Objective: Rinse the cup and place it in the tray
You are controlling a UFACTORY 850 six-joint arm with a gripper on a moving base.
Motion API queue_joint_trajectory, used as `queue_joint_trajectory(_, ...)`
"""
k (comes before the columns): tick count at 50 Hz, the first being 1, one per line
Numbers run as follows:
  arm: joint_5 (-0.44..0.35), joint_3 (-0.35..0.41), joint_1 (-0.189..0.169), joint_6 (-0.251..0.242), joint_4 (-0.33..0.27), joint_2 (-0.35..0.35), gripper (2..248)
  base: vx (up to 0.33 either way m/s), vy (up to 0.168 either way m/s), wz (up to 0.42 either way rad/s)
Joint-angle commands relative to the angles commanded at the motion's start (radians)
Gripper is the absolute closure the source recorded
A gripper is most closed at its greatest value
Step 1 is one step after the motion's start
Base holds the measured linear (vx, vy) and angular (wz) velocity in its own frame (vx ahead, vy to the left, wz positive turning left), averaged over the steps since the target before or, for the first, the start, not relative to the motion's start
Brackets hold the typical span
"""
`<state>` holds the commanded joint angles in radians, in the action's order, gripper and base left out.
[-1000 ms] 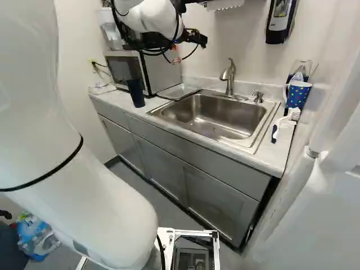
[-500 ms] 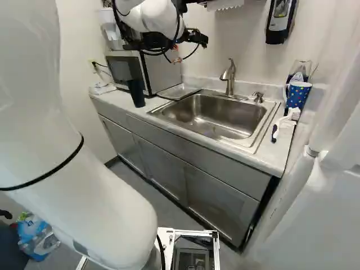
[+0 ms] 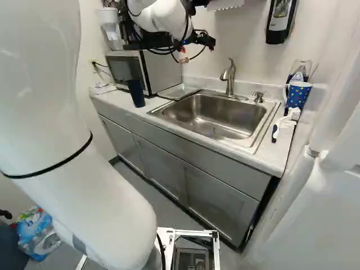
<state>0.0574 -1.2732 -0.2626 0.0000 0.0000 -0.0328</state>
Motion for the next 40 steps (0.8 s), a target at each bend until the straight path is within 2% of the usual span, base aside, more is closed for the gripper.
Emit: queue_joint_trajectory(40, 0.188, -0.157, -0.063, 0.000, 0.000, -0.149, 3, 0.000, 0.000, 0.000)
